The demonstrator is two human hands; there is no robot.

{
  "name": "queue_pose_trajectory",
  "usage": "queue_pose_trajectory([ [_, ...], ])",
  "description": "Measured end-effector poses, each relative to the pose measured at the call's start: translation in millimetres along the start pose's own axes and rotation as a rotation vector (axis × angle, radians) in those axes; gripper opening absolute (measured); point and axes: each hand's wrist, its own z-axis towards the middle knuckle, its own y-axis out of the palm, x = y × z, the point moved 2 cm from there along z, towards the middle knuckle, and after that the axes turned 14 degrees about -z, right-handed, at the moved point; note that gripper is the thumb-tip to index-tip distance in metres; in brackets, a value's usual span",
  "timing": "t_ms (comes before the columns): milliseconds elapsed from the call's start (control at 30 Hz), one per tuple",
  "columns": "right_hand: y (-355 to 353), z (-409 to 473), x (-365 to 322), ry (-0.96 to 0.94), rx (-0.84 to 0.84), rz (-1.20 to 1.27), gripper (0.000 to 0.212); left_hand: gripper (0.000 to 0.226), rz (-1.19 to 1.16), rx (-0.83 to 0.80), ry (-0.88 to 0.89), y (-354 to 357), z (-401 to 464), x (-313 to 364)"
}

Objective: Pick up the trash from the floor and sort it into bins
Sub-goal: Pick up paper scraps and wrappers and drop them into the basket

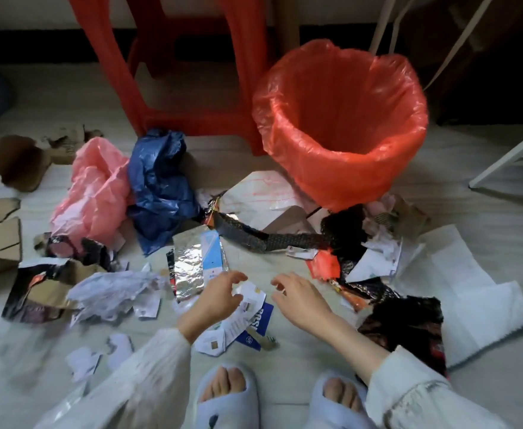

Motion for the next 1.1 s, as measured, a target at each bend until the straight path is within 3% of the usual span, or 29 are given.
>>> queue_pose_trajectory([
  [100,43.5,9.1,-1.7,-0.088,-0.13,-0.199,0.04,0.062,0.162,-0.056,-0.005,28.5,-0.3,-49.3],
  [167,64.7,9.8,-1.6,-0.167,-0.153,-0.335,0.05,0.071,0.305,-0.066,0.116,42.2,-0.5,-69.1],
  [267,85.0,9.5,1.2,-0.227,-0.145,-0.447,0.073,0.09,0.491,-0.045,0.235,52.4,3.4,-85.9],
  [400,97.4,14.3,3.4,-0.198,-0.101,-0.514,0.097,0.093,0.573,0.007,0.319,48.3,10.4,-95.4],
  [600,111.8,19.9,0.0,-0.269,-0.047,-0.574,0.09,0.094,0.505,0.131,0.242,37.8,9.0,-103.2],
  [800,103.2,24.2,-9.6,-0.263,0.031,-0.431,0.08,0.083,0.44,0.224,0.246,42.0,2.9,-104.3],
  [867,102.2,27.8,-9.9,-0.205,-0.015,-0.397,0.081,0.08,0.389,0.22,0.238,45.5,1.3,-102.7],
  [967,100.6,33.7,-0.2,-0.105,-0.03,-0.368,0.064,0.07,0.333,0.214,0.223,48.7,2.1,-103.0],
  [1100,93.8,34.6,19.7,0.03,-0.09,-0.251,0.05,0.081,0.414,0.237,0.171,50.4,12.2,-99.5],
])
